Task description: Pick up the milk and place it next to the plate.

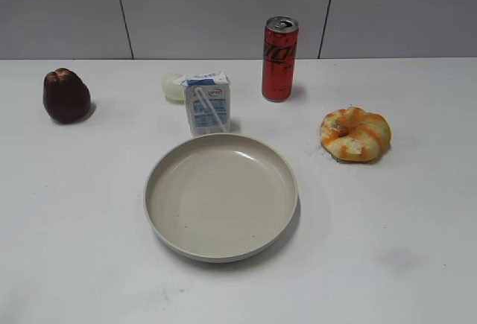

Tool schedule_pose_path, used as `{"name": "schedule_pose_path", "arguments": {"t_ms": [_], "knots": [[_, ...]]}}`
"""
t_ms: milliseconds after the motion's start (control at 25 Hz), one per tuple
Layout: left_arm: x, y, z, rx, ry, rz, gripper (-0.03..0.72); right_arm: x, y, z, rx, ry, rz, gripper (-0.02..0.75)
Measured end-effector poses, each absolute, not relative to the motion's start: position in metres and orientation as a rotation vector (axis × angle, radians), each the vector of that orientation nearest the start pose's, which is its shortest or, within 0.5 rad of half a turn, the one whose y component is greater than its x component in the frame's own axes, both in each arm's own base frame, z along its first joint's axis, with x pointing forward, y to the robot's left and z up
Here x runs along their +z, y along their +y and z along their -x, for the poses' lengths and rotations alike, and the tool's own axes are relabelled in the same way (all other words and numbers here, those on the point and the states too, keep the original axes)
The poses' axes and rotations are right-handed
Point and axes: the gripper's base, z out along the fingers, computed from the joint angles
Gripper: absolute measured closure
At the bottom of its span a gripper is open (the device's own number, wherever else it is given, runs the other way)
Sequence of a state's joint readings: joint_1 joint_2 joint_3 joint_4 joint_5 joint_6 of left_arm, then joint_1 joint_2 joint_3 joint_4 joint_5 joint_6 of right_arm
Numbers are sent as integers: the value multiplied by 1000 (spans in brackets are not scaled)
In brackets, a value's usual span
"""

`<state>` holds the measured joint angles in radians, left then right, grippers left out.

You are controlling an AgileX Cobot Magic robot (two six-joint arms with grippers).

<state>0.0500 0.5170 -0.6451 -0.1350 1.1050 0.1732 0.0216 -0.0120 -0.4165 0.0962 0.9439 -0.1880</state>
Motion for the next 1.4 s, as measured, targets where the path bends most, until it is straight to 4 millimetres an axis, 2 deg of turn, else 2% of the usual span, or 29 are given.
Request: {"name": "schedule_pose_path", "arguments": {"t_ms": [160,400,1040,1400], "knots": [[292,-9,-52,-70,2356,-126,115,263,7,-7,7,1985,202,241],[274,-11,-36,-83,2320,-126,126,263,7,-7,7,1985,202,241],[278,-13,3,-60,2069,-136,134,263,7,-7,7,1985,202,241],[278,-14,5,-62,2056,-136,141,263,7,-7,7,1985,202,241]]}}
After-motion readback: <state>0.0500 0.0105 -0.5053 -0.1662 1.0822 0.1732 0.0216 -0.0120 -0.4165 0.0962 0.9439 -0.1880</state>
